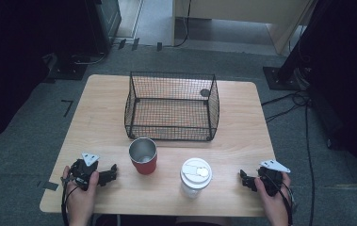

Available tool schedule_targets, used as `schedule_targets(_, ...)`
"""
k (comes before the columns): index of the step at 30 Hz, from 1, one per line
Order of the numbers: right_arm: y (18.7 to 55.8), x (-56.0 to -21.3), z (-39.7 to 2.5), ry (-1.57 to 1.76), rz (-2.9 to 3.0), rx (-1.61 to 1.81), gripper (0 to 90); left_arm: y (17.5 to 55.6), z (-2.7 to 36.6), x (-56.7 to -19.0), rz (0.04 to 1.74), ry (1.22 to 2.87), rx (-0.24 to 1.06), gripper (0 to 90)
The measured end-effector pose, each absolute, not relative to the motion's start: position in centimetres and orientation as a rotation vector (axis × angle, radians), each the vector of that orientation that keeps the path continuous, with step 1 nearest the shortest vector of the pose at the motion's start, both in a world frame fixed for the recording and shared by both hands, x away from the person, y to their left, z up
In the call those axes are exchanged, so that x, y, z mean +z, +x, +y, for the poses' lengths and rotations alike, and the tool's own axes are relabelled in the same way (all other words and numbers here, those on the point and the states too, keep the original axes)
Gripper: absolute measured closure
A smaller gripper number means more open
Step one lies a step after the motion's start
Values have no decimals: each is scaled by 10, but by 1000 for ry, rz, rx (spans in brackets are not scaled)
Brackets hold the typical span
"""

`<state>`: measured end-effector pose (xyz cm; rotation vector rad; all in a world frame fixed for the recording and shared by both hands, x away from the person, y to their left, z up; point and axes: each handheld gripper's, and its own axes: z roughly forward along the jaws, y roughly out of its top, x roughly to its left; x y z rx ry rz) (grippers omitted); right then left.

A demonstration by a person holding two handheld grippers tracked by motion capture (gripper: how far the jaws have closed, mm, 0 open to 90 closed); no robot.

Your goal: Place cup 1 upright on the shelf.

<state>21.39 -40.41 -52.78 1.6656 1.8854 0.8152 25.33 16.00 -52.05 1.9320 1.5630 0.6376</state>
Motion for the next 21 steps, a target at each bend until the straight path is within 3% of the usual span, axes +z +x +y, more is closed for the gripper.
schedule_targets(14,212,-528,-405,1660,1891,816,0,248,163,-519,1592,1922,633,0)
schedule_targets(21,212,-528,-405,1660,1891,817,0,237,155,-511,1489,1941,610,0)
